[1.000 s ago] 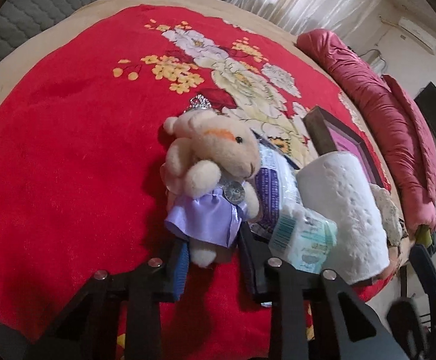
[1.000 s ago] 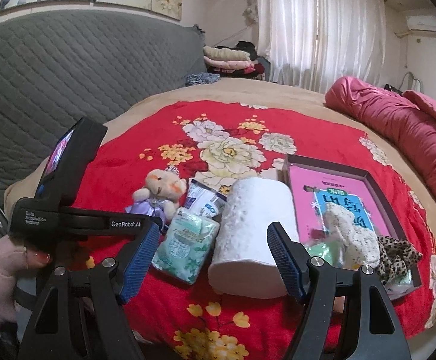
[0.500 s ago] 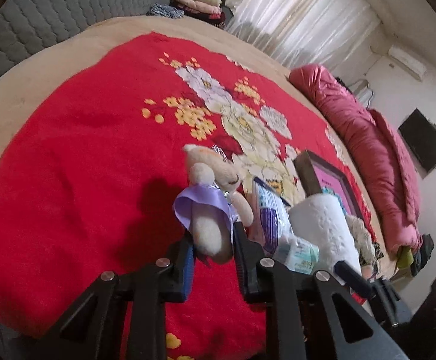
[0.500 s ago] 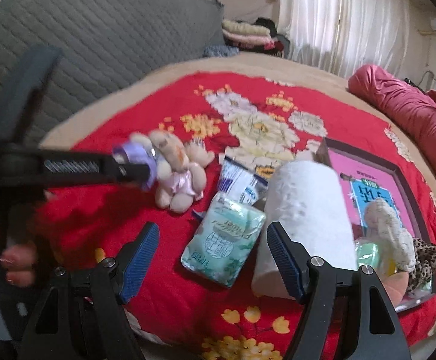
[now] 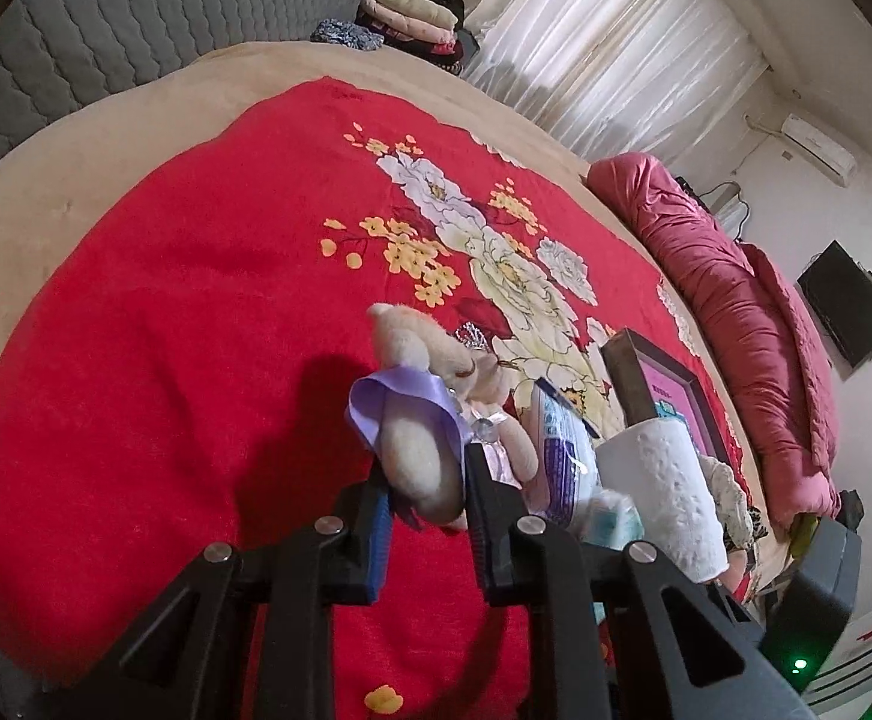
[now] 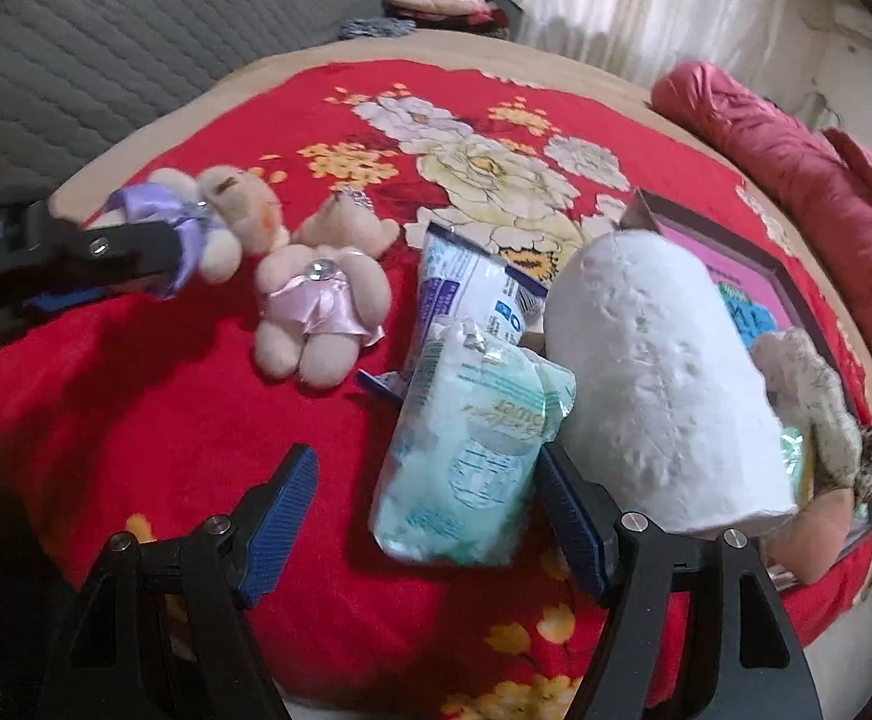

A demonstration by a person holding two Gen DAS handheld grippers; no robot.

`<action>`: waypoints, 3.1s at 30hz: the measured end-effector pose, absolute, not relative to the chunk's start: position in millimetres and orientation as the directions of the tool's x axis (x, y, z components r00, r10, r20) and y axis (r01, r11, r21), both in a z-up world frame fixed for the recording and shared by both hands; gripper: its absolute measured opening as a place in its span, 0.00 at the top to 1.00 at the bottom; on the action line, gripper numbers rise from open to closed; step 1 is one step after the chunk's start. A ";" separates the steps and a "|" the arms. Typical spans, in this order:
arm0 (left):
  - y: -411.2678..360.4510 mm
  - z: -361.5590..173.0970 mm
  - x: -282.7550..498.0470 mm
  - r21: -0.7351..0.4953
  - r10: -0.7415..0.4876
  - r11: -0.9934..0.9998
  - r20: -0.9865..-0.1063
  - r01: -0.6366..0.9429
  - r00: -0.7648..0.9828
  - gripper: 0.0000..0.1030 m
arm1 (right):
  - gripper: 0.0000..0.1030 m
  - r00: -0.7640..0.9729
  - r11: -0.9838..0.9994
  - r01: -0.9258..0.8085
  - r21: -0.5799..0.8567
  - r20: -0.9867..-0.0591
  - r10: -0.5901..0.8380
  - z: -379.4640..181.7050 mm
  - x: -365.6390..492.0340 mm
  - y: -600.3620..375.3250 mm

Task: Organize soft objects
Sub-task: 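Grasp the purple-dress teddy bear with the left tool while the right grasps the green wipes packet, then carry the teddy bear with the left tool while the right carries the wipes packet to the tray, then lower the wipes packet into the tray and open the right tool while the left releases the bear there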

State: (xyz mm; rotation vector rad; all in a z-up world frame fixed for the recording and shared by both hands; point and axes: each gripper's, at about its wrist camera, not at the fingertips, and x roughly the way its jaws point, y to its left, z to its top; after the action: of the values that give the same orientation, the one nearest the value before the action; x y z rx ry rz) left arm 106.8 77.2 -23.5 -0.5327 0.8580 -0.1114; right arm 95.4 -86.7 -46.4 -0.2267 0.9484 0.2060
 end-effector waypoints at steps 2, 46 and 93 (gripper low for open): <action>76.2 -24.9 106.8 -0.486 -0.303 0.866 -0.694 -0.115 0.654 0.79 | 0.29 0.584 0.955 -0.265 -0.132 -0.811 0.050 -48.3 97.2 -83.0; -73.9 45.3 59.2 -0.439 -0.473 0.864 -0.541 0.247 0.695 0.82 | 0.60 0.829 0.996 -0.073 0.053 -0.552 0.090 50.1 59.4 -273.3; -226.4 0.0 112.0 -0.388 -0.535 0.842 -0.684 0.374 0.496 0.81 | 0.57 0.705 0.991 0.106 0.076 -0.709 -0.020 -9.4 98.6 -371.9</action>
State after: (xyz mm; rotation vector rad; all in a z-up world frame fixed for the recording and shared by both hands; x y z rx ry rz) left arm 112.0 -226.4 0.0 -0.1979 0.8963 -0.5551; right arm 98.6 -371.9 -9.4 0.1143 0.7851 -0.0702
